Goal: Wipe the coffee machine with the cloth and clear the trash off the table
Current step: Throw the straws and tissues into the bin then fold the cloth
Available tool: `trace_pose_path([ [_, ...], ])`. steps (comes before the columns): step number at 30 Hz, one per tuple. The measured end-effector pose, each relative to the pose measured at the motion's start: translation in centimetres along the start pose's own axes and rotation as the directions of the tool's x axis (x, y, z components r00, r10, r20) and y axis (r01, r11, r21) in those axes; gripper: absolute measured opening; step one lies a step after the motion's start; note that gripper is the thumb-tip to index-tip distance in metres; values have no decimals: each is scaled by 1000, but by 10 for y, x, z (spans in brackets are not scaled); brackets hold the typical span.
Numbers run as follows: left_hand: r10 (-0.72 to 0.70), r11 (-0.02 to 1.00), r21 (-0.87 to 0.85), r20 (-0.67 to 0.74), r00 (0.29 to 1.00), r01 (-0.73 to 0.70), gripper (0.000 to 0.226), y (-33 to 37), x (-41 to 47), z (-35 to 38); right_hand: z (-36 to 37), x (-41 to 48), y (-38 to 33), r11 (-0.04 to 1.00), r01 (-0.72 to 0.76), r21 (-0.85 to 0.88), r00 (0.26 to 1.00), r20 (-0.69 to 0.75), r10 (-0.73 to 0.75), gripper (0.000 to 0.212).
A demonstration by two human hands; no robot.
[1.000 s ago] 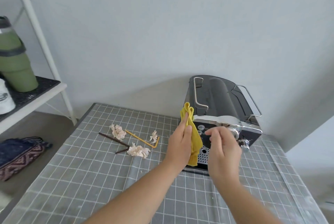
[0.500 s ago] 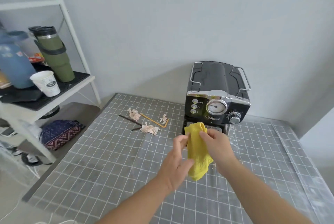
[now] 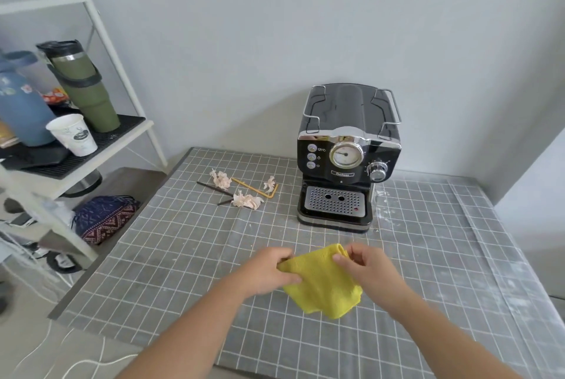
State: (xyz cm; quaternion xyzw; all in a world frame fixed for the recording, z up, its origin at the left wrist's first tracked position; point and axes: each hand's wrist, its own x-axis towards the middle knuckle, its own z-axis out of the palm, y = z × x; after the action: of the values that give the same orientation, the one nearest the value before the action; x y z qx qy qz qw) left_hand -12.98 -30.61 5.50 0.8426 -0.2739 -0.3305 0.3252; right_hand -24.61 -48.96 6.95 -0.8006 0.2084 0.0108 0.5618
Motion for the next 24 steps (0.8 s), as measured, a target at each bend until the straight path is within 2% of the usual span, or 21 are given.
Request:
trace_pose_path([
  [5,-21,999,-37,-83,996,18,24,-10,-6,4,6,-1,30,997,-73,-24,996,-53,71,21],
  [9,-33,998,-51,-61,998,30,16,-7,-5,-3,6,5,39,986,-157,49,988,-1,157,22],
  [13,-108,987,-116,2,994,107,11,-13,12,-12,12,22,43,949,-281,141,960,51,277,26],
  [15,-119,991,-65,-65,991,115,11,-21,28,-9,19,36,48,943,-314,109,949,15,315,26],
  [17,-126,992,-3,-199,972,128,13,-30,44,0,27,52,58,949,-313,30,948,-56,314,21],
  [19,-100,987,97,-272,957,131,34,-41,54,13,37,63,68,947,-299,-116,950,-133,284,11],
  [20,-46,970,221,-260,965,106,45,-47,56,20,42,66,73,933,-272,-236,957,-167,237,14],
  [21,6,933,354,-214,977,71,55,-52,55,26,47,66,78,902,-217,-373,971,-178,161,26],
  [24,54,806,591,-19,998,-32,79,-71,50,40,67,55,86,747,-11,-665,999,-34,-16,56],
])
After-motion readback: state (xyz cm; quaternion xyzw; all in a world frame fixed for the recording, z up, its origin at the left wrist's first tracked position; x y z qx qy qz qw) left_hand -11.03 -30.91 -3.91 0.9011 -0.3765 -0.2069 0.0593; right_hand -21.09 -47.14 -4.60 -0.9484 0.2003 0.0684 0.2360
